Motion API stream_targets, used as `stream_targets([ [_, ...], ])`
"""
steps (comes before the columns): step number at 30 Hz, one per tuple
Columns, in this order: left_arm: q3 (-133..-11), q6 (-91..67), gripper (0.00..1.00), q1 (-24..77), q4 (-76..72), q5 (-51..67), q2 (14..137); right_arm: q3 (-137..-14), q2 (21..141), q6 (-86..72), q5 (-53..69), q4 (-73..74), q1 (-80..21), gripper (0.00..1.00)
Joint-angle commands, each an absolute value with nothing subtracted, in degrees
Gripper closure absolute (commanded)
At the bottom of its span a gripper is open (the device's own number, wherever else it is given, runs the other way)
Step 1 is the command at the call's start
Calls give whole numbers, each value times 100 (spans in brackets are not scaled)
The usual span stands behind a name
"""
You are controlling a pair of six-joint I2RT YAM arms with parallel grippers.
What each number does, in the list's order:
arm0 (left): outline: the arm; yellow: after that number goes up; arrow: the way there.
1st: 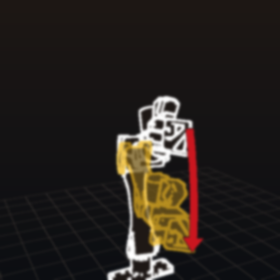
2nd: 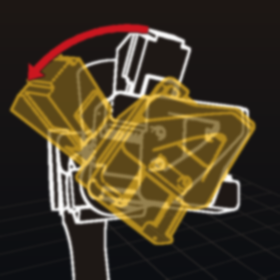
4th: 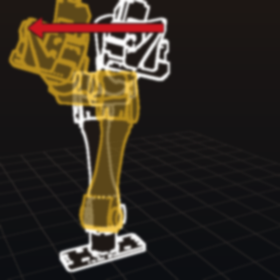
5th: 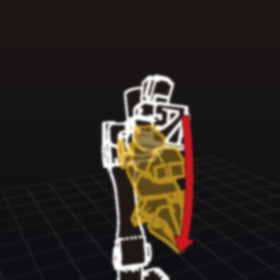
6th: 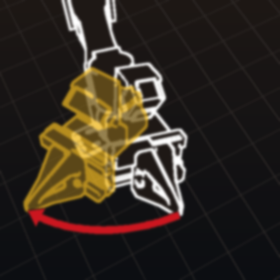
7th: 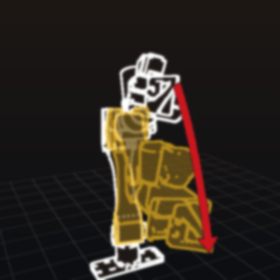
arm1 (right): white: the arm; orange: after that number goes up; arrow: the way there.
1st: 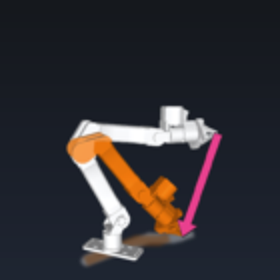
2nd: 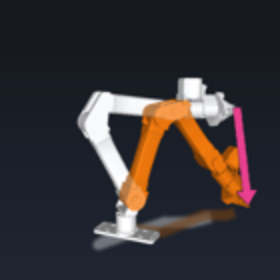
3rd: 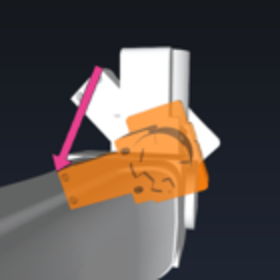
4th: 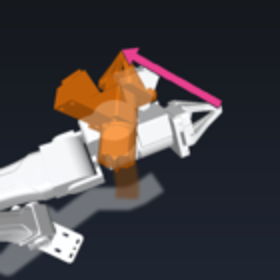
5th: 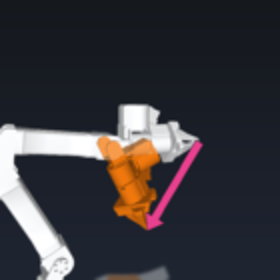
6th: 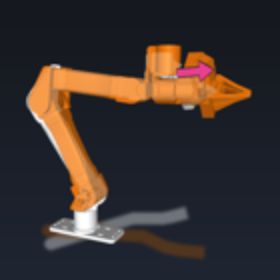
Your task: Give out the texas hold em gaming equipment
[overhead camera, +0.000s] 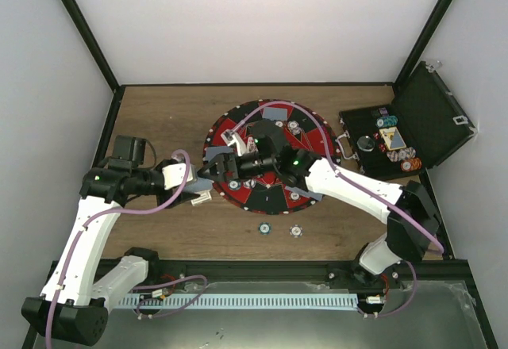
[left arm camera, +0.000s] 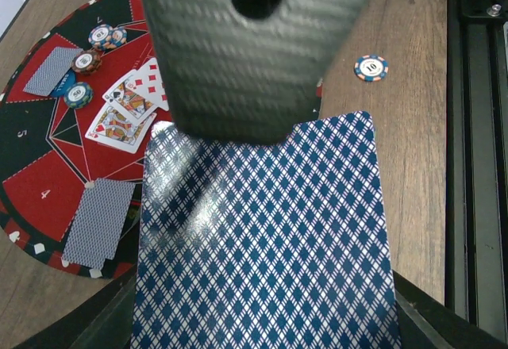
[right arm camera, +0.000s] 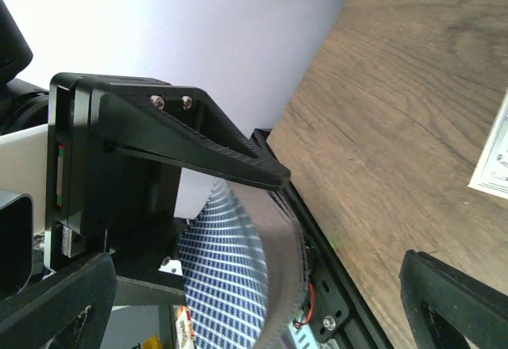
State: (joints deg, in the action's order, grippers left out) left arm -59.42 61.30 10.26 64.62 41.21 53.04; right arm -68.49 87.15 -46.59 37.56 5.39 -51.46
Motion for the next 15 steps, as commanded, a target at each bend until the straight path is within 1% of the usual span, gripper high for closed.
stream_targets([
  [1, -5905, 6146, 87, 1020, 6353, 4291, 5273, -7058, 9011, -4920, 3984, 78, -5358, 1],
  [15, -5896, 6144, 87, 1020, 6353, 4300, 5256, -7347, 9715, -5249, 4134, -373, -5454, 7],
])
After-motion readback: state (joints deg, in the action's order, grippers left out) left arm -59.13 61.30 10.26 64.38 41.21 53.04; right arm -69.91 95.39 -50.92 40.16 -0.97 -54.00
